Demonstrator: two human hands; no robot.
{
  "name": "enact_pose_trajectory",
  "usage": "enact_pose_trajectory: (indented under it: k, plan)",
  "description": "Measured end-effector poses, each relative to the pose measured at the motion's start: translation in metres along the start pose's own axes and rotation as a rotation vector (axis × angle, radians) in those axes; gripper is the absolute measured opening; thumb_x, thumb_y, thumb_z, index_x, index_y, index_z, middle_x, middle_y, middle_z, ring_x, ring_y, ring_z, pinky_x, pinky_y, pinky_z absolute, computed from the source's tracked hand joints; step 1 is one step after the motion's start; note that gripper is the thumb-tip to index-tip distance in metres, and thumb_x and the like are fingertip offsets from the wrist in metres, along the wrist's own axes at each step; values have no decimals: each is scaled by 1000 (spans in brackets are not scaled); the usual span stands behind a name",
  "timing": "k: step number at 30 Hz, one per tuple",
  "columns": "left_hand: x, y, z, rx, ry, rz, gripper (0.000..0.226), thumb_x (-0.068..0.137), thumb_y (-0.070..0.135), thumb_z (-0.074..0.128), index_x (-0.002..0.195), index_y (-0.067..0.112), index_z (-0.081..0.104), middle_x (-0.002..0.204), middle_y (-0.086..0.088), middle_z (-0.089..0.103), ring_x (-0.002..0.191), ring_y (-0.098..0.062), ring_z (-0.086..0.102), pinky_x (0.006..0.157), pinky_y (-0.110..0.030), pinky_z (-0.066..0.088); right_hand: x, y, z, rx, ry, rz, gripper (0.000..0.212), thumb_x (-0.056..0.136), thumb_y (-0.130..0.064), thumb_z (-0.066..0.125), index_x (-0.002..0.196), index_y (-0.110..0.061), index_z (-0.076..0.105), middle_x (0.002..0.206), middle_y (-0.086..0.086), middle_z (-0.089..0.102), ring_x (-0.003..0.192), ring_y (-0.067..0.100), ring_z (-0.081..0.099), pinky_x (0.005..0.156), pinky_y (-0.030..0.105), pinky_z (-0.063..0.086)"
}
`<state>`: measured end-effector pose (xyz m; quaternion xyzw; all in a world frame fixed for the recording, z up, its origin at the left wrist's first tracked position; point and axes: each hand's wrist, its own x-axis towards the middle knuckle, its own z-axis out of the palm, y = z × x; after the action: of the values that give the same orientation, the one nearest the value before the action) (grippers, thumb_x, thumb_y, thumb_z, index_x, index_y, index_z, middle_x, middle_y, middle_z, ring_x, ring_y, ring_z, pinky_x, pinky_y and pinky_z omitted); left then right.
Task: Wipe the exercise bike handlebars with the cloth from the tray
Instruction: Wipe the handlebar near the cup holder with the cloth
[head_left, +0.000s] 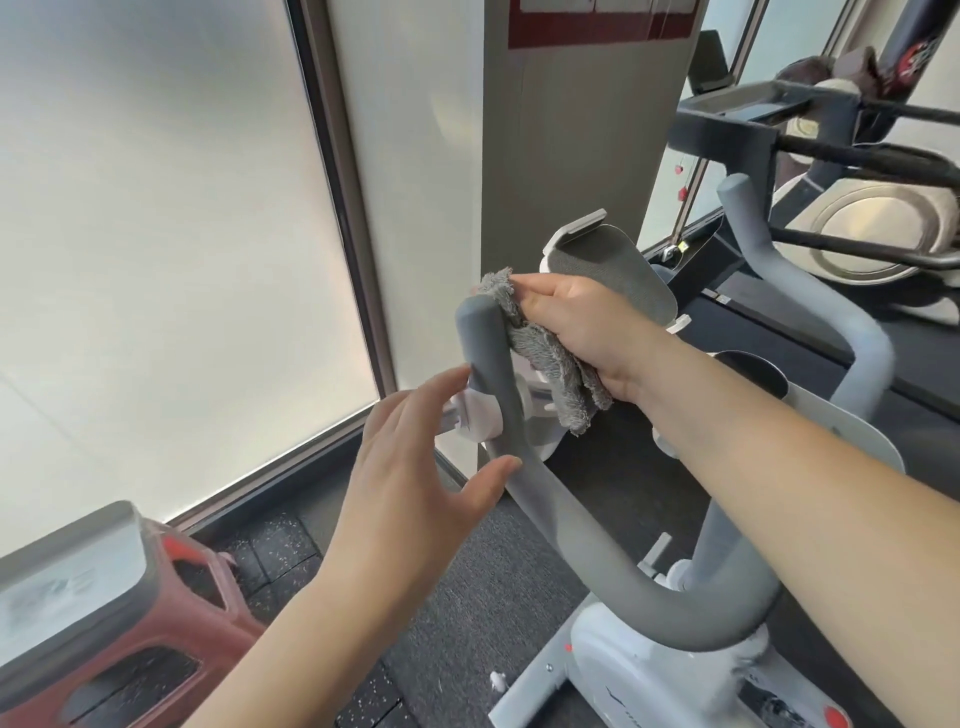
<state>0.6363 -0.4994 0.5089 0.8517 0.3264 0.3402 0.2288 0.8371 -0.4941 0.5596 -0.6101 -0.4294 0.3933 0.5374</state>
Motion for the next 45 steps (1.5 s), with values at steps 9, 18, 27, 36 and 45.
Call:
enact_pose_trajectory:
  k: [9, 18, 27, 36, 45]
  plan:
    - [1, -4, 2, -7, 38, 31, 68, 71, 44, 70, 133, 27, 48, 111, 22, 49, 110, 2, 44, 94, 1, 24, -19, 11, -21, -159, -143, -37, 19, 93, -15, 55, 107, -14, 69, 103, 8, 73, 96, 15, 68, 90, 26, 52]
    - [2, -4, 0, -5, 26, 32, 67, 72, 44, 70, 134, 29, 47, 110, 34, 42, 112, 0, 46, 94, 3, 22, -2, -21, -6, -128, 172, -231, 21, 90, -22, 63, 110, -16, 70, 99, 6, 74, 84, 9, 68, 81, 23, 54]
    - [0, -4, -4, -4, -6, 46, 68, 75, 46, 70, 136, 34, 43, 109, 43, 35, 113, 5, 41, 93, 4, 20, 5, -23, 2, -265, 51, -104, 19, 96, -27, 54, 90, -21, 71, 80, 1, 69, 73, 13, 60, 70, 26, 49]
    - [-2, -4, 0, 2, 24, 48, 64, 77, 41, 70, 136, 29, 45, 109, 41, 34, 112, 1, 42, 94, 3, 19, -26, 10, 1, -404, 148, -195, 25, 98, -19, 49, 85, -19, 71, 65, -4, 61, 61, 6, 47, 57, 21, 39]
    - [-5, 0, 7, 18, 71, 53, 68, 78, 33, 73, 138, 20, 44, 111, 23, 43, 115, -3, 41, 99, -3, 21, -50, 25, 1, -490, 203, -296, 23, 89, -15, 64, 104, -30, 71, 94, -8, 65, 91, -2, 59, 83, 7, 41]
